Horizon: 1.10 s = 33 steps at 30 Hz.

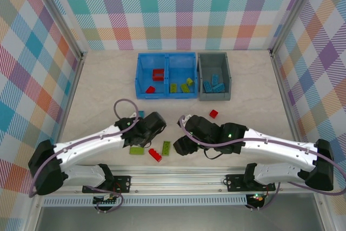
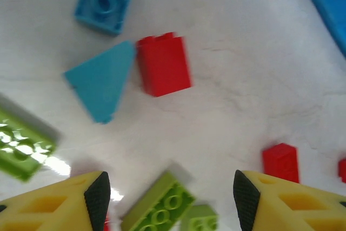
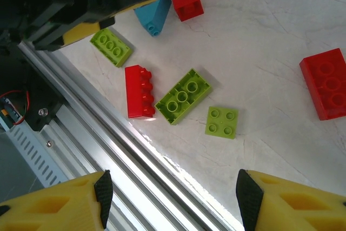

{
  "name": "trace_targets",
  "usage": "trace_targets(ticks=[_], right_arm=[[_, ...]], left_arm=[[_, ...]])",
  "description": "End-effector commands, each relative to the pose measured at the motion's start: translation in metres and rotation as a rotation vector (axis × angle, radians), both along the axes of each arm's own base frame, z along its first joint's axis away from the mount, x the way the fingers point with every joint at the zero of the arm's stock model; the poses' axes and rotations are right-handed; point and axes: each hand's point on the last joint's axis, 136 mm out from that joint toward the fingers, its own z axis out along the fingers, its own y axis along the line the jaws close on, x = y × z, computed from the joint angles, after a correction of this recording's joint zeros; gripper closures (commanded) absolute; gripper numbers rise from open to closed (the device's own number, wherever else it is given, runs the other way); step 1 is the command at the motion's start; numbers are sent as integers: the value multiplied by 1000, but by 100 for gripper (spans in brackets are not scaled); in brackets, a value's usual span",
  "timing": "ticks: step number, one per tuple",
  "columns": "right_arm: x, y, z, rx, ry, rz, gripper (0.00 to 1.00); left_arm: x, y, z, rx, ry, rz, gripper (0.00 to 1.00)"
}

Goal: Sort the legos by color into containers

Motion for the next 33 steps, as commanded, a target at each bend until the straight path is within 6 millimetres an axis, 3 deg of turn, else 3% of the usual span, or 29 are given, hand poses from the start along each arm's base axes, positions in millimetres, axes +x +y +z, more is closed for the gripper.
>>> trace_targets(ticks=[1,4,12,17,29,33], right_arm=[[5,4,14,39,-29,-25,37],[6,0,16,45,-39,-41,37],[9,-15,18,43,-61,-84,36],[9,-14,21,58,-61,-87,35],[11,-17,24,63,-68,-109,34],[11,-16,24,65,-66,-109,34]], left_arm=[[22,-14,-2,-3,-9,-18,38],[29,-19,-16,0,24,1,39],[35,-5,-36,83,73,54,42],[43,-4,-57,77,120,62,43],[45,9,-72,156,154,69,44],[52,9,-77,165,160,57,52]])
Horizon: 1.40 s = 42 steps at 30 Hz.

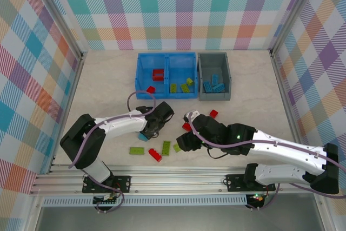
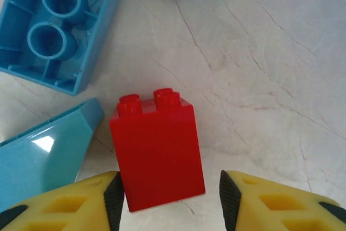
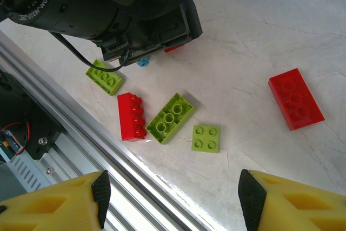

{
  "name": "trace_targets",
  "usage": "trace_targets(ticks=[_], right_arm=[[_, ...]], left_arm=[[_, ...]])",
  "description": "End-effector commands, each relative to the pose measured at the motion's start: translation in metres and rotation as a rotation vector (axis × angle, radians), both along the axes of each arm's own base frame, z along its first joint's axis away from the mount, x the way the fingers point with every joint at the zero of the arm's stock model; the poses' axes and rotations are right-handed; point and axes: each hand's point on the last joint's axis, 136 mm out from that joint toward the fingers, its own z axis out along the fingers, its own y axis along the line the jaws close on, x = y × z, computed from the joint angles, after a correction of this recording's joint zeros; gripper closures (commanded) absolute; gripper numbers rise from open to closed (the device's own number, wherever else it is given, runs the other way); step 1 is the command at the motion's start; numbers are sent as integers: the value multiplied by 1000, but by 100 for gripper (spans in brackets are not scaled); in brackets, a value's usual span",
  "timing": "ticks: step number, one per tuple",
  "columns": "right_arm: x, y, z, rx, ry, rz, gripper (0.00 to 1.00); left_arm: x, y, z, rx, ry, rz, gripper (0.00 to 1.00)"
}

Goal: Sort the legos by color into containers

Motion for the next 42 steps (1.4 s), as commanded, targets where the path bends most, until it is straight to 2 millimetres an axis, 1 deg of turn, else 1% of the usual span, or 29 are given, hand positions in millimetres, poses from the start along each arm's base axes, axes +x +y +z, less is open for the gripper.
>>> trace_targets(ticks=[1,6,8,11,14,18,19,21,24,25,27,29,33,38,42], right_arm=[[-1,-4,1,8,3,-20,34],[-1,-5,1,10,3,-23,34],[-1,-6,1,8,4,-24,34],[1,-8,5,14,-9,-35,34],[9,-13,15,29,-31,-73,35],[30,-20,36,103,-57,-152,35],[36,-19,40,125,-56,-164,35],[48,-19,46,160,-48,-192,35],[67,-16,50,184,-27,-234,35],[74,-14,49,186,-18,-250,35],[86,-10,51,203,3,-283,35],[97,-2,54,238,18,-296,35],[115,10,57,247,35,-323,35],[120,15,55,261,45,-328,35],[118,13,48,252,60,-329,35]], left_arm=[[11,2,1,23,-7,-14,54],[17,1,3,42,-21,-37,67],[19,1,7,48,-29,-48,70],[24,4,24,73,-65,-72,72],[35,4,59,102,-132,-130,72],[62,3,120,156,-218,-247,72],[69,6,130,171,-225,-275,72],[86,10,146,177,-236,-319,72],[114,16,157,157,-221,-390,72],[123,19,161,173,-221,-411,72],[141,22,161,197,-213,-459,72],[158,25,157,215,-202,-501,72],[187,32,139,303,-135,-557,73],[216,38,113,329,-86,-569,73],[237,33,93,333,-66,-603,73]])
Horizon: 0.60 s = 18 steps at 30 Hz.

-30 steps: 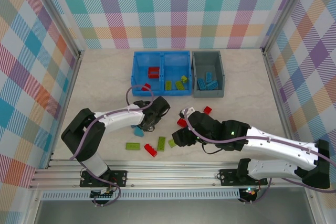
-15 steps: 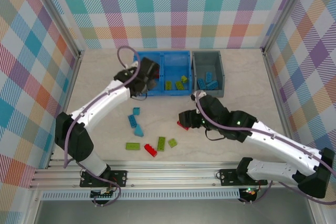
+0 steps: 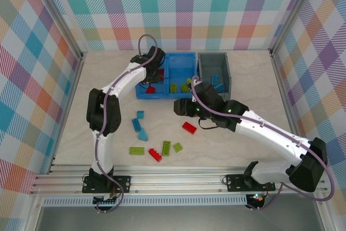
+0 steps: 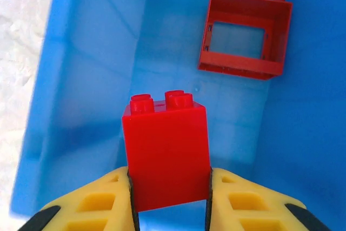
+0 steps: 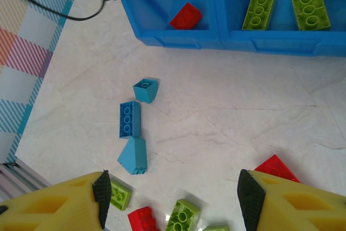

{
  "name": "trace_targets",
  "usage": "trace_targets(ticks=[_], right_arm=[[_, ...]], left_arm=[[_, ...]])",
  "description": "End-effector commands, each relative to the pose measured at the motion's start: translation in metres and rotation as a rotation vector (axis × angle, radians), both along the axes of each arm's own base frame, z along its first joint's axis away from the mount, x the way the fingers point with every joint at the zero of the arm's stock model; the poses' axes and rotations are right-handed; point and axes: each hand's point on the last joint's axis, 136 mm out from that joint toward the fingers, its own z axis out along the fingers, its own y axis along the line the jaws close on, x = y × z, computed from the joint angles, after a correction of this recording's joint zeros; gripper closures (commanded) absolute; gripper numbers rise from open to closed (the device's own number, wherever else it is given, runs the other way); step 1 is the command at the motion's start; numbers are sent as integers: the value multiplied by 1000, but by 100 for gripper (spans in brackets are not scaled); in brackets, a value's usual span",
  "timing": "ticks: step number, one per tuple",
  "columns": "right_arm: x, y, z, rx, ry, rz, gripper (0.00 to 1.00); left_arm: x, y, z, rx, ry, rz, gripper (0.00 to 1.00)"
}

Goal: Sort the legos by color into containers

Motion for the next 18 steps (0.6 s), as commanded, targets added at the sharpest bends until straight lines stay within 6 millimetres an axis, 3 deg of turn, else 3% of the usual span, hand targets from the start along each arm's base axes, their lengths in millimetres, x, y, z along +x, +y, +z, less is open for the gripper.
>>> trace_targets(ticks=[1,10,15,18], right_arm=[[1,3,11,53,-5,-3,35],[-1,-9,2,50,10,-30,35],[-5,-14,-2,44,21,-32,34],[-7,-17,-2,38,20,-30,33]], left_arm=[[15,5,-2,29,18,-47,73],[20,15,-37,115,82,-8,69],[19,12,-38,95,89,-14,52],[18,10,-26,82,75,-19,44]])
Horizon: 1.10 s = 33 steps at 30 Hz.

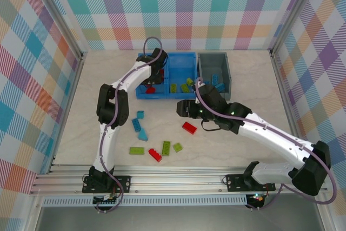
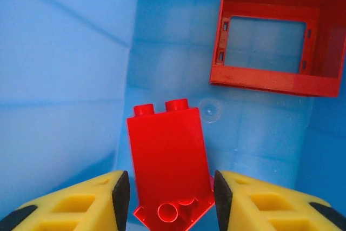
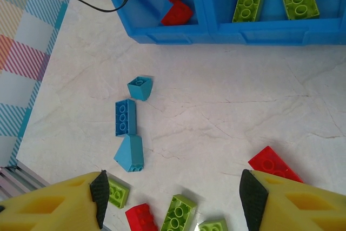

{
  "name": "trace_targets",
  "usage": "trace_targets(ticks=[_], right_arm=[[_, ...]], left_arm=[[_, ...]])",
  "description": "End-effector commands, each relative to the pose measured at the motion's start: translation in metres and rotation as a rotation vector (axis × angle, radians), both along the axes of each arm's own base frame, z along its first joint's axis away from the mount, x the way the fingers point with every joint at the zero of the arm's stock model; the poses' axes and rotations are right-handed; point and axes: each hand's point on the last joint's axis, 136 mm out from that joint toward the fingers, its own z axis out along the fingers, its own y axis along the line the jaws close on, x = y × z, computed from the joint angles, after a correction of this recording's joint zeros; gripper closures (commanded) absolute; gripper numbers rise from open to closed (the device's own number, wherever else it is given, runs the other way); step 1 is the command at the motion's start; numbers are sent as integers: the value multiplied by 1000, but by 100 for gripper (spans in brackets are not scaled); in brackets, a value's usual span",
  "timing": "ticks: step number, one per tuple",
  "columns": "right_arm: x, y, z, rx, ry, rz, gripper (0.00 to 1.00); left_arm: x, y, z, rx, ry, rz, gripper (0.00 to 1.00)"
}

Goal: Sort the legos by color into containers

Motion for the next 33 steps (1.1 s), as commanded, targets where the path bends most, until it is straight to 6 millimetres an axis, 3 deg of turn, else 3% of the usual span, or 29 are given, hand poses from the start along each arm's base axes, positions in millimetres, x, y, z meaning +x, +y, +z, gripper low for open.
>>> trace_targets(ticks=[1,5,10,14,18,22,25,29,33], right_arm=[[-4,-7,5,18,-1,-4,32],[-6,-14,5,9,-3,-10,32],[-8,-16,4,-32,-8,15,33],[-21,5,-5,-100,-9,123,34],[-45,56,-25,-150,0,307,33],[-61,101,-64,-241,103,392,29],[-64,123,-95,-298,213,330,25],[-67,141,-128,-342,388,182,24],[-72,164,-141,-340,502,77,23]], left_arm=[[-2,6,22,-9,-14,4,43],[-6,4,55,-42,-67,2,42],[-25,4,121,-88,-185,13,42],[-72,18,172,-151,-274,43,41],[-142,31,202,-286,-331,34,38],[-220,51,207,-440,-361,67,35],[-264,69,207,-508,-405,70,32],[-304,88,209,-541,-482,30,27],[-327,97,208,-556,-518,-3,27]])
